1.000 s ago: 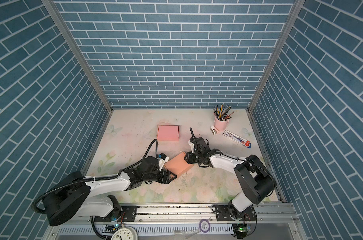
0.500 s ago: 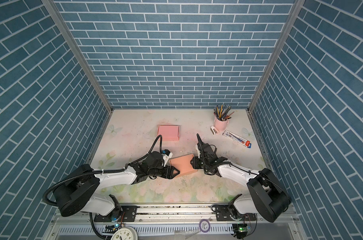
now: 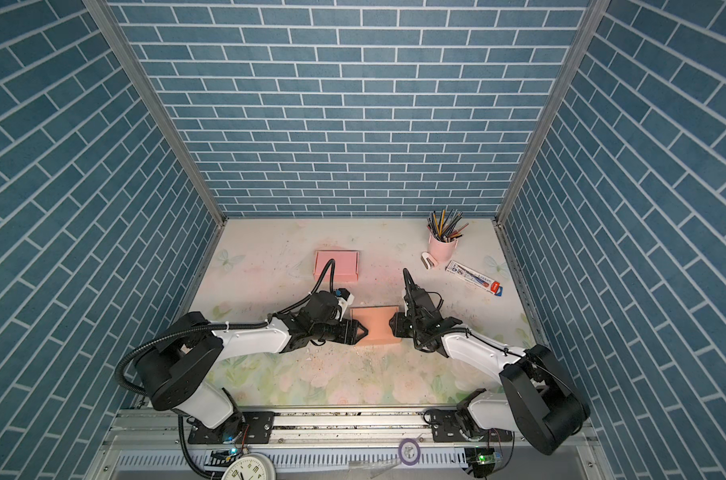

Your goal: Fold the paper box

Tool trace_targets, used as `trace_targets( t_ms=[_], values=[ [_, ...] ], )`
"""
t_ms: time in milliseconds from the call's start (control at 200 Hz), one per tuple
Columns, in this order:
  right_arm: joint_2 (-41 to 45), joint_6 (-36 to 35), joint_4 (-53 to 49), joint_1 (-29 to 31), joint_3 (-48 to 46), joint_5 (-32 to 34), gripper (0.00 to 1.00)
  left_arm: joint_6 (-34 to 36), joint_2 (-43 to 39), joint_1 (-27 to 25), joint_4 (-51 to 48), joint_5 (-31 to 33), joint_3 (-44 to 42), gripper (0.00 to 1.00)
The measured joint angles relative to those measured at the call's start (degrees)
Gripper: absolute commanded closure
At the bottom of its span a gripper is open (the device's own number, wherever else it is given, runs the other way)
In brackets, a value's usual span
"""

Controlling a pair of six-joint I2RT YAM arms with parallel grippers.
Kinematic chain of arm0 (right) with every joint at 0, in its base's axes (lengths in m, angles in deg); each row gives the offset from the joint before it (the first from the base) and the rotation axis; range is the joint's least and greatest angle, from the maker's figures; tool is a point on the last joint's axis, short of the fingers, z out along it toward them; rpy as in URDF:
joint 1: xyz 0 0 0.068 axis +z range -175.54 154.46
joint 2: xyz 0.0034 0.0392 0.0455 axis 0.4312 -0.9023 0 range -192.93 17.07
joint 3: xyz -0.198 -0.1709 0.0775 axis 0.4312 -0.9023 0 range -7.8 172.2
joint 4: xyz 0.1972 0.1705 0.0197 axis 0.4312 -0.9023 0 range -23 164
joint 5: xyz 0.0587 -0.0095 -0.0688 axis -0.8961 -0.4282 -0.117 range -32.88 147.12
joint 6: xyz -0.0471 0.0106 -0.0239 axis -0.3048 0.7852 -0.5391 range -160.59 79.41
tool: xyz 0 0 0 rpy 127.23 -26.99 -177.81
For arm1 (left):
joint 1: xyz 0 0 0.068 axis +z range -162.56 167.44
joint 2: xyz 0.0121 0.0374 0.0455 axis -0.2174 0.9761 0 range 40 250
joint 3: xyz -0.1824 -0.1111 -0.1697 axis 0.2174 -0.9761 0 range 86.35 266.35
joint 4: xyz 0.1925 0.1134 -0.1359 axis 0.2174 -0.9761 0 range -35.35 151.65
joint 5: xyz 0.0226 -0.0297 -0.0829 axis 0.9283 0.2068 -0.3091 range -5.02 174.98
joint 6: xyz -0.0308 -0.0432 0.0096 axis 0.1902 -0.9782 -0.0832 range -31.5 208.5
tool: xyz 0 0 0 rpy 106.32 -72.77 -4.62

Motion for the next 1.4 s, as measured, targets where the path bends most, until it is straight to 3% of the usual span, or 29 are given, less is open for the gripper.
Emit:
trace_targets(
  t_ms=[380,900,1155,1245,1400],
  values=[
    [-2.05,-0.68,0.17,-5.64,1.81,1.01,0.61,3.52,10.1,0.33,-7.41,3.72,15.47,0.28],
    [-8.83,-5.44,1.81,-13.66,6.97,-2.01,0.6,6.51,19.23,1.53,-7.65,4.24,26.16,0.28],
    [-15.17,-8.94,0.52,-15.47,14.45,-1.75,0.59,6.56,23.04,3.06,-7.52,3.78,30.51,0.28],
    [-16.72,-9.73,0.5,-16.2,16.33,-1.9,0.57,6.45,24.0,3.65,-6.78,2.95,31.54,0.25],
    [-17.53,-10.75,0.2,-16.5,17.31,-2.34,0.44,5.81,24.35,4.17,-5.11,1.27,31.61,0.19]
  ],
)
